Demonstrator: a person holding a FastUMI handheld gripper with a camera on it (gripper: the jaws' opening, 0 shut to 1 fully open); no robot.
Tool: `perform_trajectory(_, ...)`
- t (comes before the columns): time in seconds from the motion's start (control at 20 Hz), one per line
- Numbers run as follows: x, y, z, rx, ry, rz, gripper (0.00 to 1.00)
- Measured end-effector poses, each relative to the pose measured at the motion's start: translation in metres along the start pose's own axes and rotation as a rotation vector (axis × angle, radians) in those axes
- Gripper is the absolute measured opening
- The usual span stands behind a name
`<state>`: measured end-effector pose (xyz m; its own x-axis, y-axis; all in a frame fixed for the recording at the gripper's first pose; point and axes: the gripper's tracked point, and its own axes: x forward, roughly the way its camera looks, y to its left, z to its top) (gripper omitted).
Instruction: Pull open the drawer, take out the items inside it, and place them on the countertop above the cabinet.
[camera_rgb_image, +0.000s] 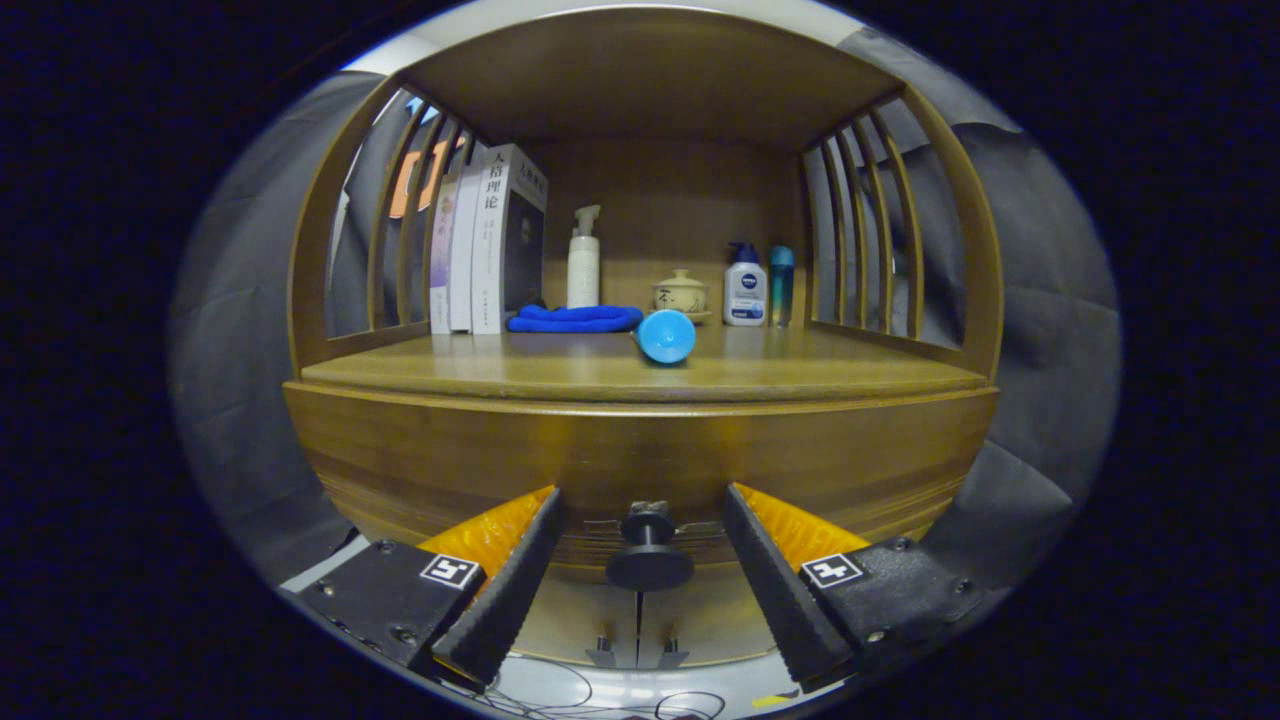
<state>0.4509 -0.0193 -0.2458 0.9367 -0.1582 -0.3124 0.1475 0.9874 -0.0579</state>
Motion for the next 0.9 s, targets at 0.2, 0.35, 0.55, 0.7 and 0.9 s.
perform_trajectory(0.2,-0.002,0.003,-0.004,-0.031,0.009,0.006,1.00)
perform_trajectory(0.35,-0.016,0.002,0.003,-0.036,0.007,0.028,1.00)
perform_trajectory(0.55,-0.054,0.005,0.020,-0.037,-0.034,0.081,1.00)
perform_trajectory(0.7,-0.088,0.010,0.030,-0.034,-0.064,0.122,1.00)
perform_trajectory(0.9,-0.135,0.017,0.044,-0.030,-0.102,0.165,1.00)
